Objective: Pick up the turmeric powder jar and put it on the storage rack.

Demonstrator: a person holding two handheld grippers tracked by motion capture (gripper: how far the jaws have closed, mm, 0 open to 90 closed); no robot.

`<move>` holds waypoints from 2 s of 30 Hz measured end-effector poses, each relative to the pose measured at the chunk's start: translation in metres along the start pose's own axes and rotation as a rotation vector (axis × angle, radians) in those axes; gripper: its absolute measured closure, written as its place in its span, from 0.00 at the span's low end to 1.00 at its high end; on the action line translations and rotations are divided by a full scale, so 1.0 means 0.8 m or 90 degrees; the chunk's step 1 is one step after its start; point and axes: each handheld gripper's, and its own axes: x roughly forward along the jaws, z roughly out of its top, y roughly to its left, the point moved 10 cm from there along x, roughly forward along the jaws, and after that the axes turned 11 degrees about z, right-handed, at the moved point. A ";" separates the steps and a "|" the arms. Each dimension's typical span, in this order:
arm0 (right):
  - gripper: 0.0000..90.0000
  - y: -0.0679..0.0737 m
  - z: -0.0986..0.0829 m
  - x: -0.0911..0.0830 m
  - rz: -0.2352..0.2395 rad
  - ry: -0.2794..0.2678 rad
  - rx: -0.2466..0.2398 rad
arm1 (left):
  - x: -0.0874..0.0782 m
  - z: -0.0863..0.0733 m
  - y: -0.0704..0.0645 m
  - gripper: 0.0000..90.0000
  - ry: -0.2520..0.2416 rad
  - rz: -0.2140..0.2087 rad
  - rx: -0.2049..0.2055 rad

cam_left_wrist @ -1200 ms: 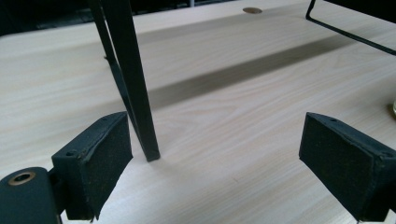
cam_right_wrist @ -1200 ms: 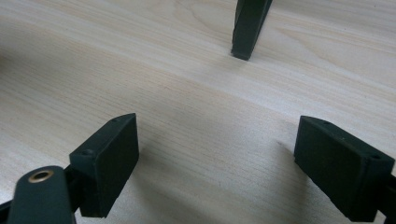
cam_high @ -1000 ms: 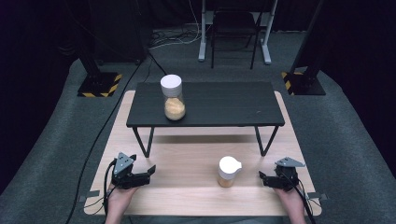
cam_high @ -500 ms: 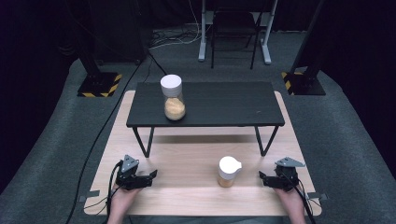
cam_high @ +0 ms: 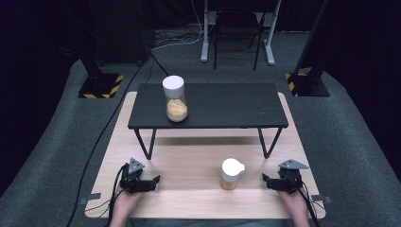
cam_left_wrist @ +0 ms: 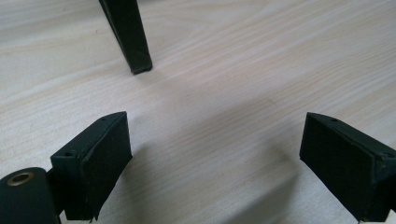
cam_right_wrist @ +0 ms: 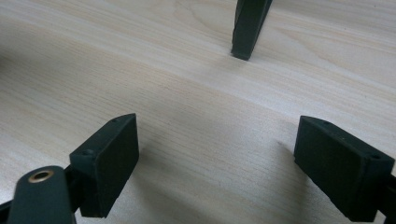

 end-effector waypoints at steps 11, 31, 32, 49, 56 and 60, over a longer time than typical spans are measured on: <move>0.15 0.000 0.000 -0.001 0.001 -0.001 0.001 | 0.001 0.002 -0.004 0.09 0.007 0.019 0.014; 0.15 0.010 0.003 -0.029 0.043 -0.071 -0.001 | 0.001 0.002 -0.004 0.09 0.007 0.020 0.014; 0.15 0.012 0.004 -0.032 0.048 -0.077 -0.001 | 0.001 0.002 -0.004 0.09 0.007 0.020 0.013; 0.15 0.051 0.021 -0.054 0.122 -0.125 -0.061 | 0.001 0.002 -0.004 0.09 0.007 0.021 0.013; 0.15 0.065 0.026 -0.055 0.154 -0.133 -0.081 | 0.002 0.002 -0.004 0.09 0.007 0.020 0.013; 0.15 0.075 0.029 -0.052 0.176 -0.134 -0.092 | 0.002 0.002 -0.005 0.08 0.006 0.021 0.010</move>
